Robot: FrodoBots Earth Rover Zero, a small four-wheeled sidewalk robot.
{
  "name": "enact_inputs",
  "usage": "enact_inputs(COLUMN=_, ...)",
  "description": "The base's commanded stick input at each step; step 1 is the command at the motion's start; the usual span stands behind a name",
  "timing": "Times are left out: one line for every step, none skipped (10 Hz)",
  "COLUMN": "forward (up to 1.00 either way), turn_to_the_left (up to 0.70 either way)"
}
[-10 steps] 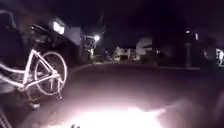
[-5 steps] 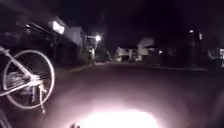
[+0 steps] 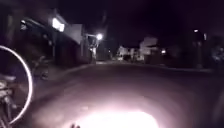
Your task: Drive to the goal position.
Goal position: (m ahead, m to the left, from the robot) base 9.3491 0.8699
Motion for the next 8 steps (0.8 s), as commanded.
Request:
enact_inputs(forward=1.0, turn_to_the_left=0.0)
enact_inputs(forward=1.0, turn_to_the_left=0.0)
enact_inputs(forward=1.0, turn_to_the_left=0.0)
enact_inputs(forward=1.0, turn_to_the_left=0.0)
enact_inputs(forward=1.0, turn_to_the_left=0.0)
enact_inputs(forward=1.0, turn_to_the_left=0.0)
enact_inputs(forward=1.0, turn_to_the_left=0.0)
enact_inputs(forward=1.0, turn_to_the_left=0.0)
